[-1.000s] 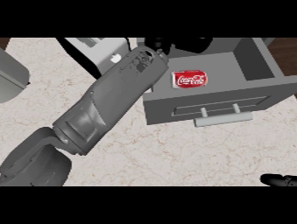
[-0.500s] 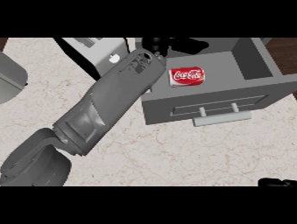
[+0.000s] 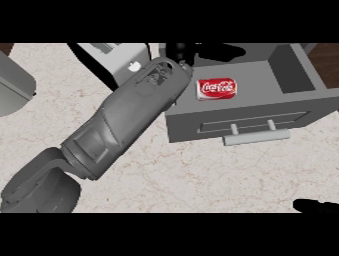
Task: Pick up the can, place it into the drawer and close the drawer
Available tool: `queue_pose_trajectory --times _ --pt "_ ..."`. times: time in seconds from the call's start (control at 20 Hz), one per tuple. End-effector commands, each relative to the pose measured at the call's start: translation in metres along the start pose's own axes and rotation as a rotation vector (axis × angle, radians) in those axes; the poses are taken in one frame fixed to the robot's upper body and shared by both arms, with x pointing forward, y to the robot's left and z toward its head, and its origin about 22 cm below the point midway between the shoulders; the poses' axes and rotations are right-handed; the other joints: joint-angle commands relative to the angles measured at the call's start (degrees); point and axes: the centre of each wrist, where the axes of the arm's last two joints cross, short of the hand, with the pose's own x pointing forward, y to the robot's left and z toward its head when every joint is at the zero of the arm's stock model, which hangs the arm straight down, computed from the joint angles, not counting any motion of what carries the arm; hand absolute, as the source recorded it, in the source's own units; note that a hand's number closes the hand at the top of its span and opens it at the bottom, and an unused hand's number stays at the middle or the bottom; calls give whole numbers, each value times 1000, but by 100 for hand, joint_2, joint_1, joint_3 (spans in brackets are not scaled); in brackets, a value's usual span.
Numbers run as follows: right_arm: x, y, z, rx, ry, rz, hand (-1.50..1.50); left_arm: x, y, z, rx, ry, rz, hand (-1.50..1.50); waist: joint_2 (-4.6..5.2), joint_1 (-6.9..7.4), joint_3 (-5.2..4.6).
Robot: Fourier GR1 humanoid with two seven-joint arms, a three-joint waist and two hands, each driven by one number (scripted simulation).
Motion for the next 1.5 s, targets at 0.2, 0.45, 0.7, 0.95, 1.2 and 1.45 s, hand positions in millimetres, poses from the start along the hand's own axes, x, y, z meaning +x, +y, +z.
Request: queue_pose_trajectory --times 0.2,0.45,0.7,0.95,1.2,1.45 --pt "7 12 -12 83 -75 234 -150 14 -1 -1 23 -25 99 -150 -20 180 -2" --pt "2 25 -14 128 -74 432 -150 31 -6 -2 38 -32 91 -150 -71 315 -1" --pt "-12 45 -26 174 -50 619 -150 31 -5 -2 12 -32 93 -150 -125 566 -7" --pt "-35 83 -39 201 -21 729 -150 32 -7 2 19 -25 94 -150 -158 719 -9" --pt "-84 102 -33 181 11 766 -150 31 29 -16 55 -9 81 -150 -171 776 -3" --pt "-108 106 -41 131 22 776 -150 30 37 -1 34 -6 82 -150 -208 811 -6"
